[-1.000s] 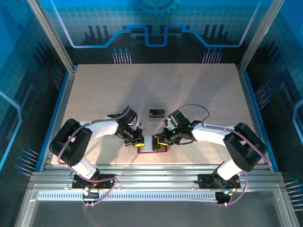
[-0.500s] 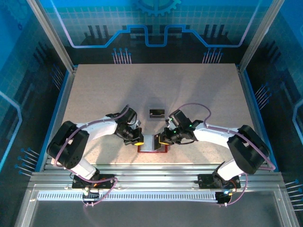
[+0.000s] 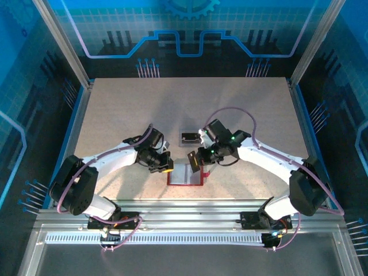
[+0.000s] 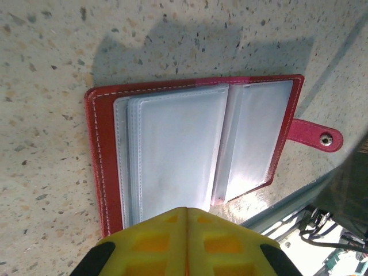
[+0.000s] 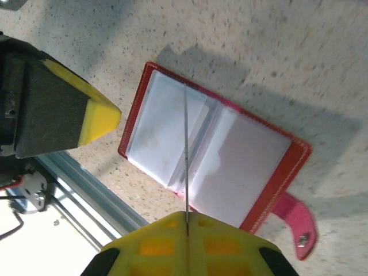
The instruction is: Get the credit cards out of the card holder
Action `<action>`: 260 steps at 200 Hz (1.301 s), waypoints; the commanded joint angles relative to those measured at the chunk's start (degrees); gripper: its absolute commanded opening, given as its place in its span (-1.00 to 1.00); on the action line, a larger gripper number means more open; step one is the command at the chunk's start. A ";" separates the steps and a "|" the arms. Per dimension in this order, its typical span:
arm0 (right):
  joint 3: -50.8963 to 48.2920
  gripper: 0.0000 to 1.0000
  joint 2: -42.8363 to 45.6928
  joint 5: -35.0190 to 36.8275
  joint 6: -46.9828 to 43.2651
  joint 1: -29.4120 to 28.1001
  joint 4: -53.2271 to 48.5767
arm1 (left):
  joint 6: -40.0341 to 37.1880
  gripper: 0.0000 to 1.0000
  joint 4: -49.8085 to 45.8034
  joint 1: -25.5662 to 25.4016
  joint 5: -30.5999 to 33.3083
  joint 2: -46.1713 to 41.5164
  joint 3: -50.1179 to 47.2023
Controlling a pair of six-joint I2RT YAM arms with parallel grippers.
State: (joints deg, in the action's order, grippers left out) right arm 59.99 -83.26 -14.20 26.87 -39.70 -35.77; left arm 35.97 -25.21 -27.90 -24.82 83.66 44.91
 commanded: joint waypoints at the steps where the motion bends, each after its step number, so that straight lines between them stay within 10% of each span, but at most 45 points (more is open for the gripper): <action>1: 4.50 -0.91 -1.64 6.95 -16.84 -0.50 -12.77 | 0.32 -0.86 -0.56 1.15 0.68 -1.74 -0.91; 78: 15.13 -0.91 -9.24 14.03 -49.87 -5.24 -21.58 | 0.57 -0.81 -0.02 3.10 -0.05 -3.78 -2.70; 260: 48.85 -0.96 -33.65 19.34 -69.56 1.13 -32.40 | 1.04 -0.79 -0.54 6.12 -0.65 -9.58 -6.41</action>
State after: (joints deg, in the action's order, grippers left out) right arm 105.19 -114.21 5.58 -39.55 -39.75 -64.73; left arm 36.07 -25.04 -22.22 -24.86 75.35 39.57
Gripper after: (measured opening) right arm 0.042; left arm 0.107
